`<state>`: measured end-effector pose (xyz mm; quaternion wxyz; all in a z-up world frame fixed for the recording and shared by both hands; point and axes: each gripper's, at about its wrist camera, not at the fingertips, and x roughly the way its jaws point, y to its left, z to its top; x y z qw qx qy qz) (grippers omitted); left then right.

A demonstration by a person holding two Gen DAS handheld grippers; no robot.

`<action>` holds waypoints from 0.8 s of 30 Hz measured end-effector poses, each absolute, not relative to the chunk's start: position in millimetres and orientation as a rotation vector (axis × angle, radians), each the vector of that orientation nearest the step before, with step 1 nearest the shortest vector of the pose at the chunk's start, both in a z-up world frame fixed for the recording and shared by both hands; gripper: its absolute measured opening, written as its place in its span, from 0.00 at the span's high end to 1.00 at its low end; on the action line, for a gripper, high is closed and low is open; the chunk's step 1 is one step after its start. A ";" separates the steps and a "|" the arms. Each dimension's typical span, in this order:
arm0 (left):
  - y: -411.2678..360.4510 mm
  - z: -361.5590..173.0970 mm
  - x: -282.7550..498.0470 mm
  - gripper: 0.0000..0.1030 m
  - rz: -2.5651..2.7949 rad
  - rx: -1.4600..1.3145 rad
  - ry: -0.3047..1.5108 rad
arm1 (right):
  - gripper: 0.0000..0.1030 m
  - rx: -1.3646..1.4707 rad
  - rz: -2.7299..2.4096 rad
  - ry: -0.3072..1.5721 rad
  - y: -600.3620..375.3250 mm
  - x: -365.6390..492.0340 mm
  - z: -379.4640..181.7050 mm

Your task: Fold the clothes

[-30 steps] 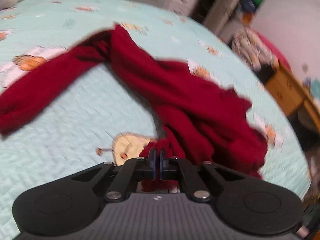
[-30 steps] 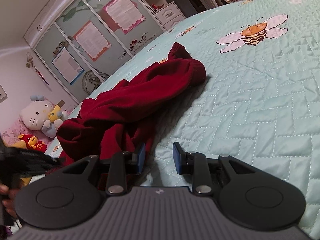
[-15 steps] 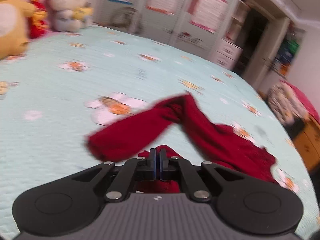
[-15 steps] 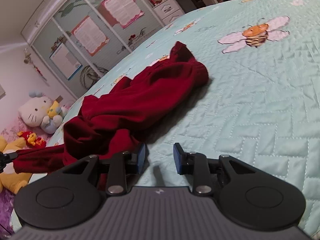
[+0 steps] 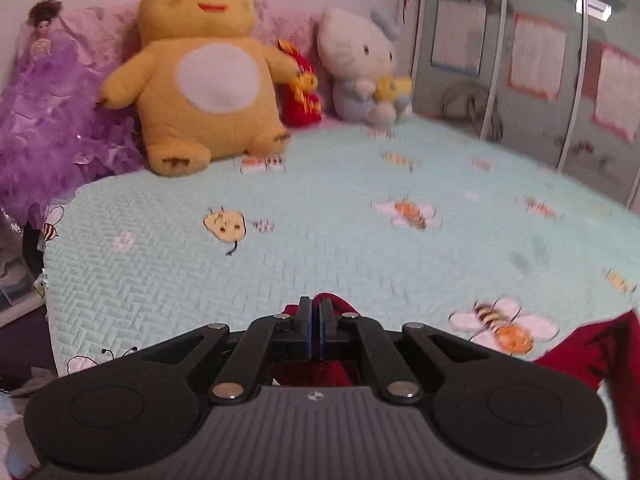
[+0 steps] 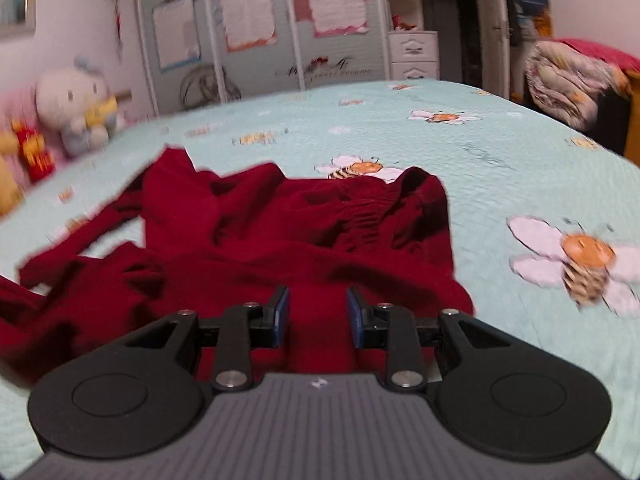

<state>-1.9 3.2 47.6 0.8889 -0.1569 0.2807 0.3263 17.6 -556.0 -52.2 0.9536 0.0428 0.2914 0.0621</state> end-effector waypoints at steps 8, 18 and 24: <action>3.7 54.5 -10.0 0.63 0.743 -0.370 0.619 | 0.46 -0.016 0.095 0.580 -526.8 47.3 -88.1; -111.1 16.6 -21.7 0.62 0.355 -0.178 0.740 | 0.40 -0.216 0.024 0.564 -500.7 41.1 -89.6; -215.0 -35.7 -9.3 0.62 -0.070 0.058 0.840 | 0.40 -0.245 0.014 0.560 -494.8 41.2 -89.7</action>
